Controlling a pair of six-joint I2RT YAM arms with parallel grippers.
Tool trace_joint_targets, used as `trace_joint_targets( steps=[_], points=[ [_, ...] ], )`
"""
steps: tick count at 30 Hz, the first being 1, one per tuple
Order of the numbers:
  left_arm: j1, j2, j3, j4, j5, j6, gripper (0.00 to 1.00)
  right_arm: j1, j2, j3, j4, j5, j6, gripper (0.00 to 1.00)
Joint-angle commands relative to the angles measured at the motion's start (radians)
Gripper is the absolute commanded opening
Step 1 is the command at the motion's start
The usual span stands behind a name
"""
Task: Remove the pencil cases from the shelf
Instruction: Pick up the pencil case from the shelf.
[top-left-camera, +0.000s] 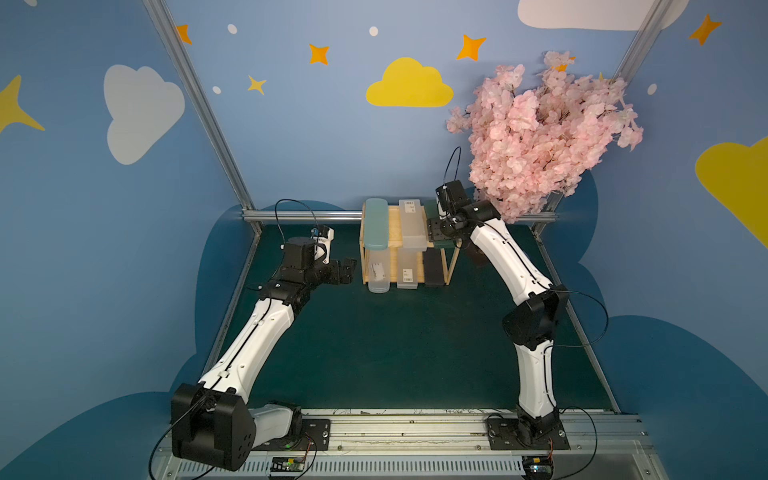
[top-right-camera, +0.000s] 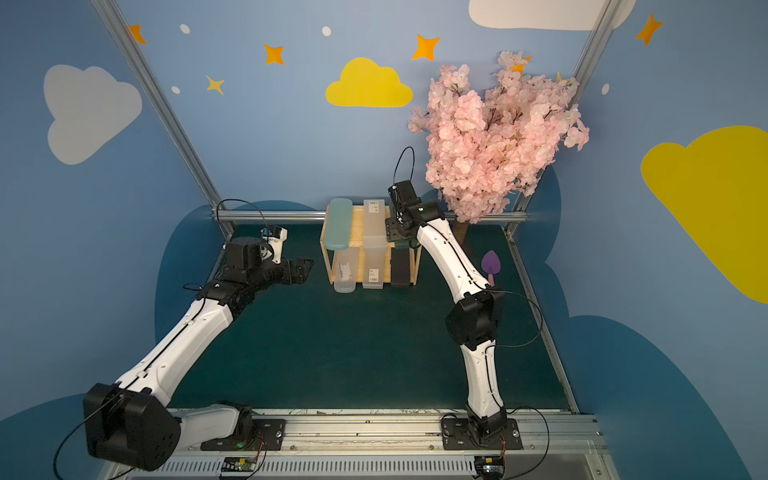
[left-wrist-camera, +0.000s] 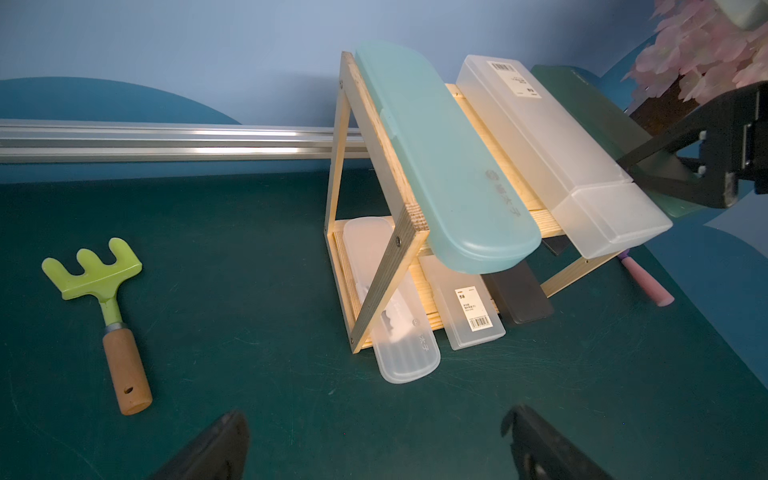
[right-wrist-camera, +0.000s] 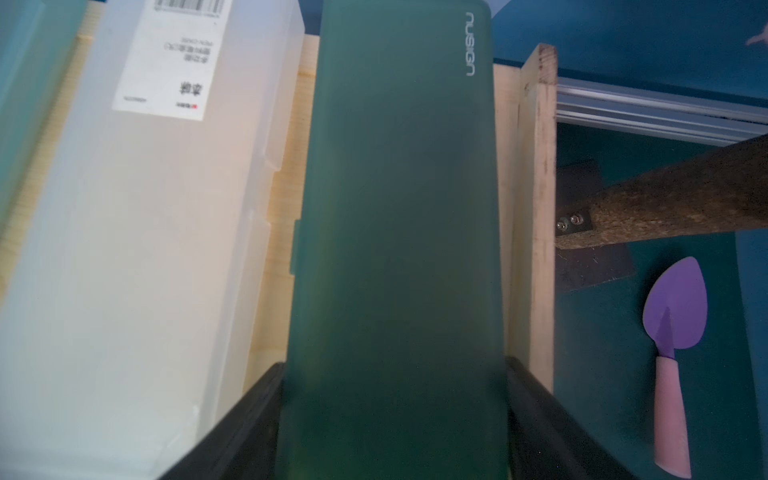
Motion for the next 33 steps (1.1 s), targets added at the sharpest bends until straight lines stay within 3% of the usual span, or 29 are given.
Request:
trace_joint_targets(
  steps=[1,10,19,25,33],
  points=[
    [-0.003,-0.011,0.003,-0.001,-0.003,0.014,1.00,0.000,0.017,0.008,-0.044,0.022,0.013,0.66],
    [-0.003,-0.011,0.011,-0.003,0.000,0.009,1.00,0.006,-0.048,0.006,-0.035,0.045,0.018,0.62],
    [-0.003,-0.020,0.024,-0.013,-0.009,-0.006,1.00,0.026,-0.212,-0.061,-0.001,0.070,0.004,0.62],
    [-0.005,-0.024,0.043,-0.039,-0.003,-0.014,1.00,0.054,-0.449,-0.309,0.054,0.060,0.005,0.63],
    [-0.026,-0.038,0.056,-0.048,0.016,-0.040,1.00,0.162,-0.917,-0.777,0.026,0.142,0.103,0.64]
  ],
)
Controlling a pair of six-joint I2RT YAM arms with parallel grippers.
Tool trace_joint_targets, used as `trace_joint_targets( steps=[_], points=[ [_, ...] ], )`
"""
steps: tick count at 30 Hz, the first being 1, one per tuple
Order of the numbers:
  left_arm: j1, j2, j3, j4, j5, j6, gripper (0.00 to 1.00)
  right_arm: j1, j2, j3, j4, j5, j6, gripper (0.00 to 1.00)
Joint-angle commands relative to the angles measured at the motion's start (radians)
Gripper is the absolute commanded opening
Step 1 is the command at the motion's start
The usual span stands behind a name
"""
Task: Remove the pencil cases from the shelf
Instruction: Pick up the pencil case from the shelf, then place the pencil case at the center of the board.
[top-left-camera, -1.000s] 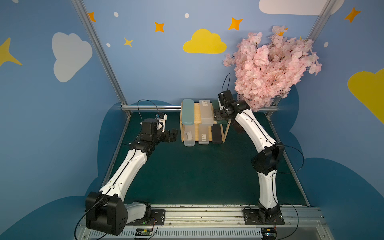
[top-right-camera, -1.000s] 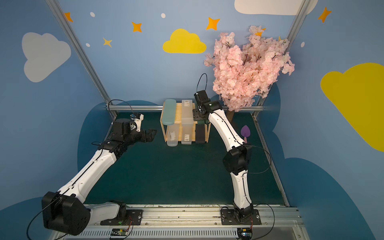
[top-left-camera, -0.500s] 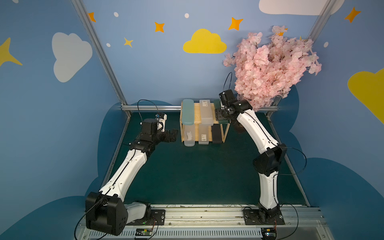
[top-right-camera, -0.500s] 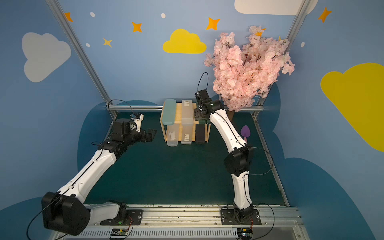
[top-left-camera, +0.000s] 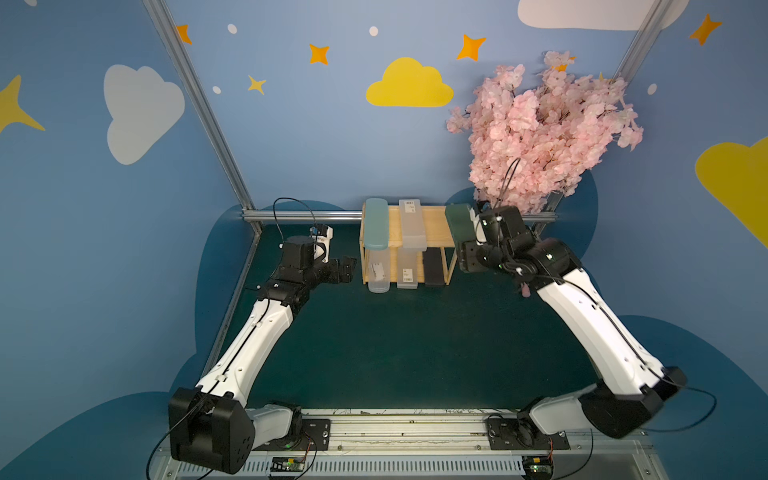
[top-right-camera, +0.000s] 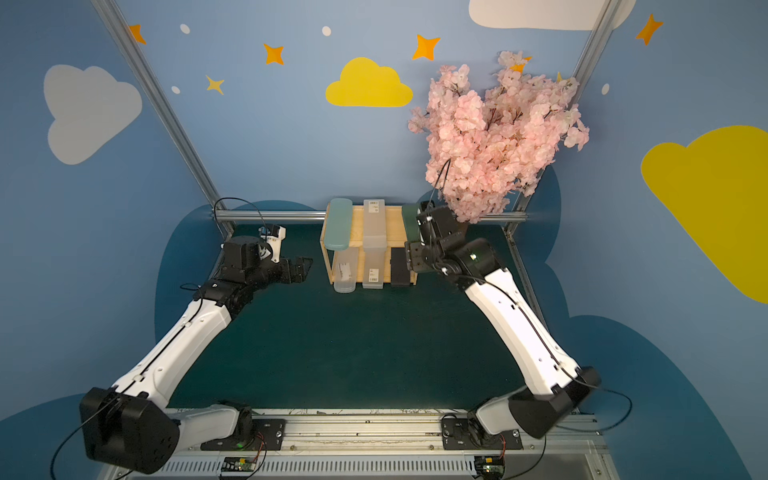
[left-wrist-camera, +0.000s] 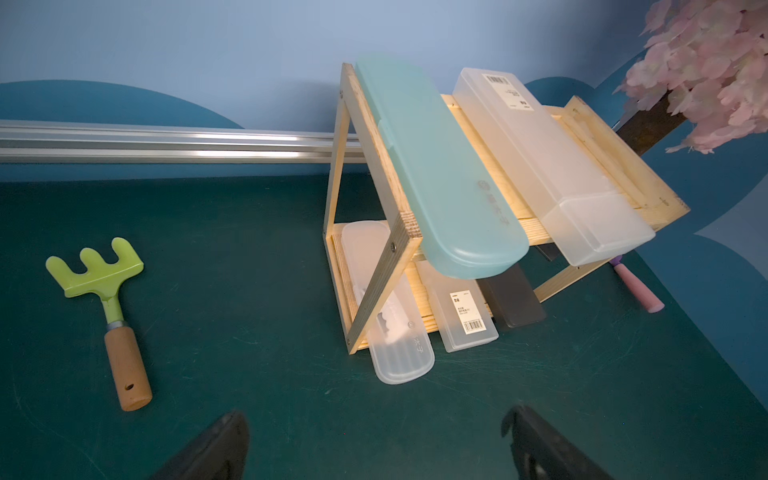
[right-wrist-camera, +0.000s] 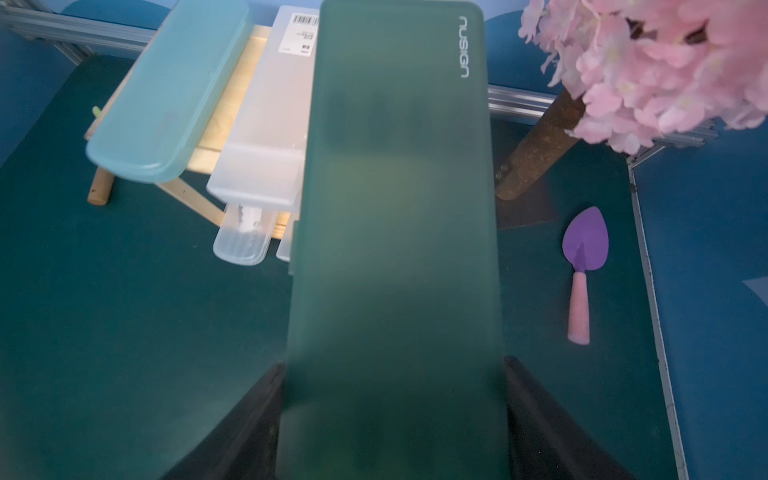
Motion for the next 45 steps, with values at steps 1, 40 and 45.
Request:
trace_joint_targets(
  steps=[1,40,45],
  points=[
    [-0.021,-0.024,0.039,-0.031,0.016,-0.017,1.00,0.027,-0.165,-0.151,-0.030,0.062,0.078,0.65],
    [-0.091,0.117,-0.004,0.080,0.029,-0.021,1.00,-0.273,-0.106,-0.923,0.236,-0.203,0.208,0.65],
    [-0.092,0.122,-0.008,0.079,0.038,-0.023,1.00,-0.312,-0.013,-0.914,0.237,-0.242,0.221,0.67]
  ],
)
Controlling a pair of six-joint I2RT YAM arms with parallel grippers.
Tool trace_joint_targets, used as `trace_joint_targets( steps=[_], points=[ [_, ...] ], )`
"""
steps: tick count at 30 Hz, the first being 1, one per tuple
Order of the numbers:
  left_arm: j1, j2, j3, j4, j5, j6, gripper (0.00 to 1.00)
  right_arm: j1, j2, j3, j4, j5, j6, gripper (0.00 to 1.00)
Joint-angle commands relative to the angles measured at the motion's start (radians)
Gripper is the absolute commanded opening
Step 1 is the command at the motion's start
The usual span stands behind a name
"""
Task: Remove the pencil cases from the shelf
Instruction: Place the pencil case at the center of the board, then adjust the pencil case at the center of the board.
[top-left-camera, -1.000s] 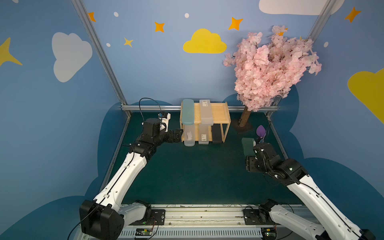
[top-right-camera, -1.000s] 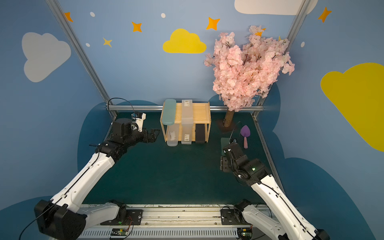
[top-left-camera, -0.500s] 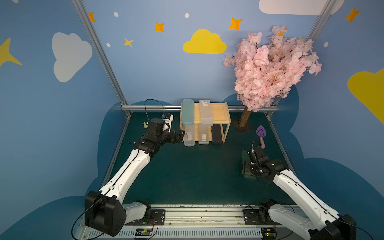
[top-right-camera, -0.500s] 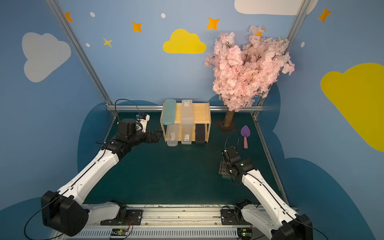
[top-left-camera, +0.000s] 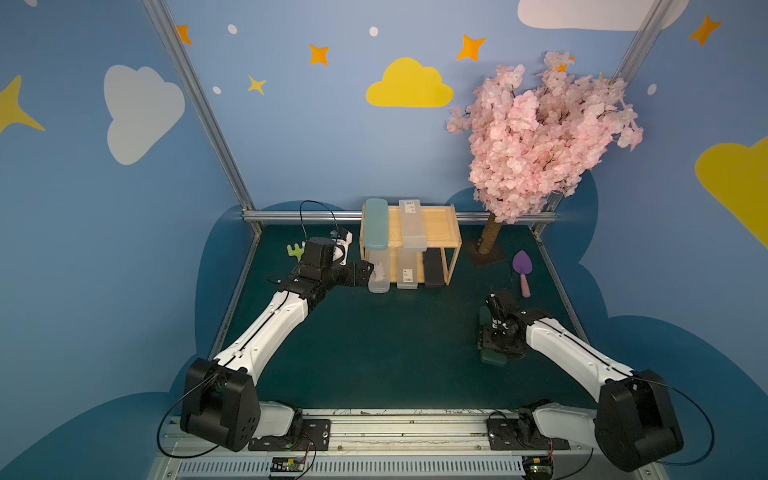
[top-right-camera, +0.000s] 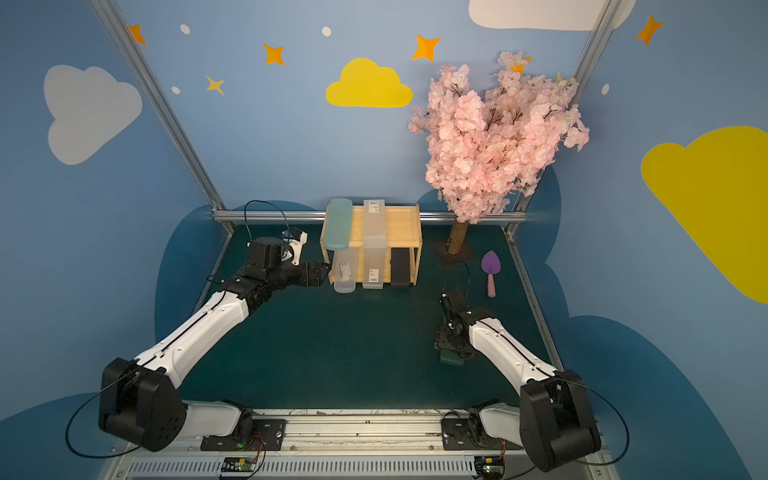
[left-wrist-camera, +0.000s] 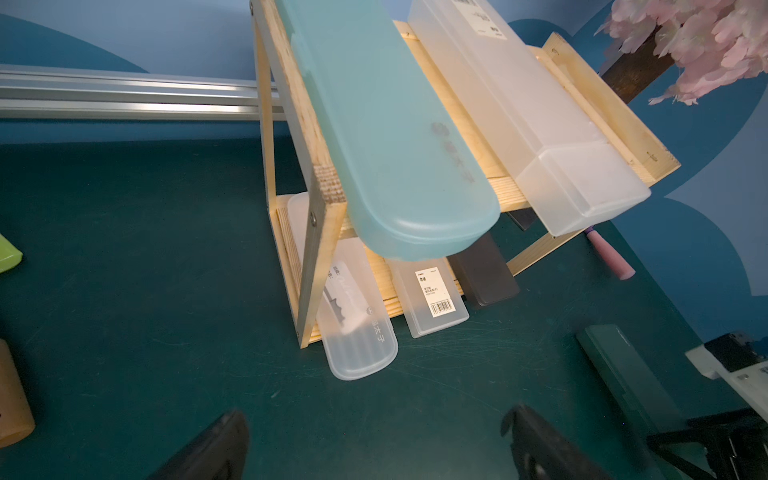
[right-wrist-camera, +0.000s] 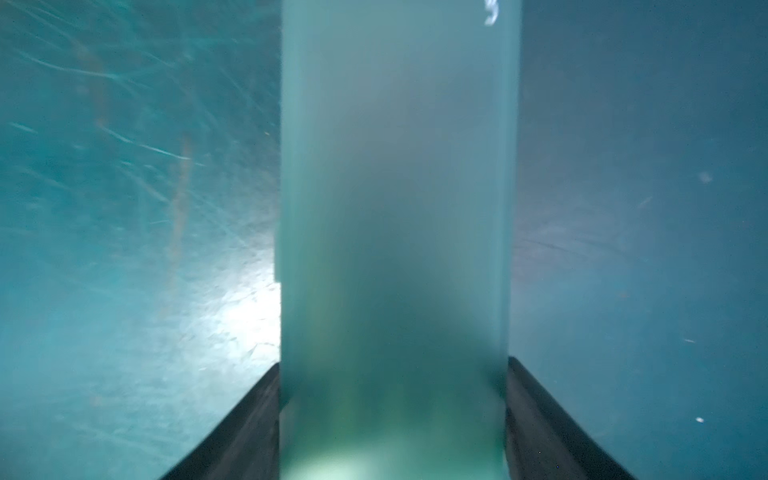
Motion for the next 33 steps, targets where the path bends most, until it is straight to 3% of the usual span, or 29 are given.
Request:
trace_joint_targets(
  steps=[1,10,17,33],
  points=[
    [-0.001,0.005,-0.008,0.024,0.020,0.010,1.00,-0.028,0.062,0.018,0.004,-0.048,0.007,0.67],
    [0.000,0.002,-0.013,0.021,0.017,0.014,1.00,-0.083,0.229,0.103,-0.054,-0.116,-0.034,0.74],
    [-0.001,-0.010,-0.018,0.013,0.011,0.019,1.00,-0.089,0.202,0.152,-0.094,-0.085,-0.041,0.98],
    [0.001,-0.025,-0.004,-0.005,-0.009,0.037,1.00,-0.152,0.403,0.335,-0.114,-0.112,-0.115,0.98]
  ],
)
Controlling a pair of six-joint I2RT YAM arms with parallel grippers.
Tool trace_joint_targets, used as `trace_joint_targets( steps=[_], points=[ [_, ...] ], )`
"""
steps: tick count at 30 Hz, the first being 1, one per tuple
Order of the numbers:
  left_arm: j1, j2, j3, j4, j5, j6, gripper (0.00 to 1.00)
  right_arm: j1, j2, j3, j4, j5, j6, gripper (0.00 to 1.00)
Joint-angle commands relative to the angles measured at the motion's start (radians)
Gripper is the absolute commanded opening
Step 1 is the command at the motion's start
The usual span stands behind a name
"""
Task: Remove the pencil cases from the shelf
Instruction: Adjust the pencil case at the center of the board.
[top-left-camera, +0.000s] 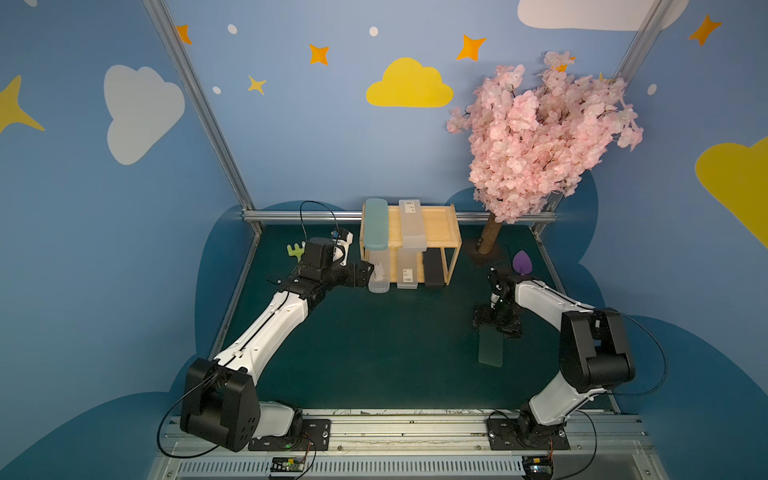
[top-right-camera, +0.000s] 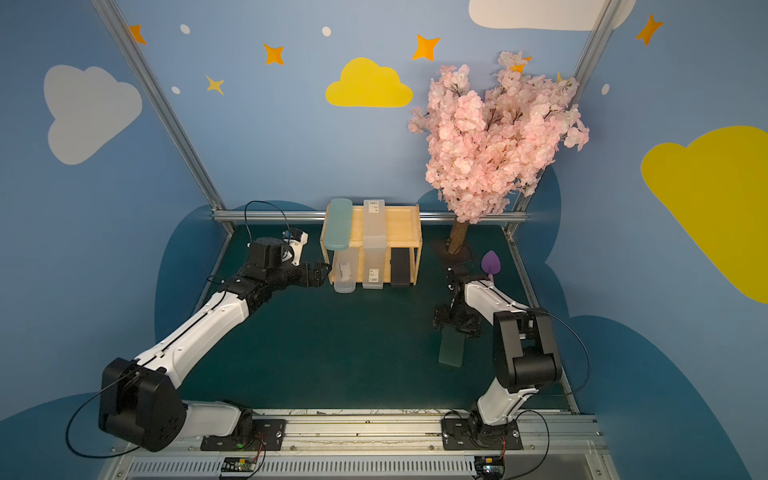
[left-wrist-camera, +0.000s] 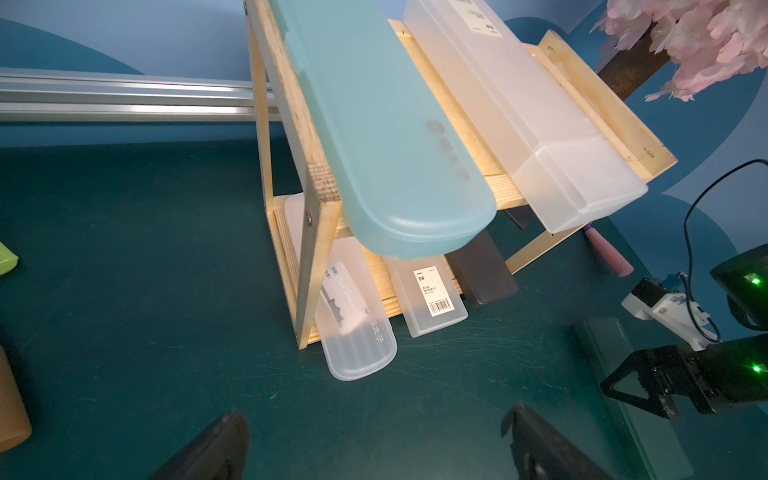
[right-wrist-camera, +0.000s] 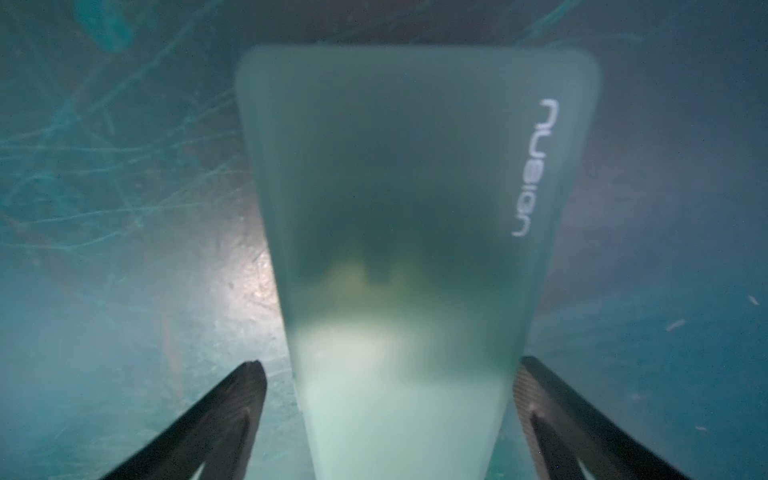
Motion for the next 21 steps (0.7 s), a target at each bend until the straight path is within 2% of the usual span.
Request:
trace_joint_targets(
  steps=[1,9,14,21],
  points=[
    [0.001,-0.026,-0.001,-0.012,-0.011,0.024,1.00,-0.003,0.017,0.032,-0.030,-0.011,-0.016,0.97],
    [0.000,-0.026,0.000,-0.017,-0.032,0.041,1.00,0.005,0.016,0.009,-0.034,-0.007,-0.017,0.79],
    [0.008,-0.026,0.012,-0.035,-0.051,0.059,1.00,0.011,0.019,-0.002,-0.043,0.004,-0.026,0.77],
    [0.013,-0.037,0.014,-0.038,-0.053,0.060,1.00,0.014,0.016,0.024,-0.054,0.019,-0.072,0.64]
  ],
)
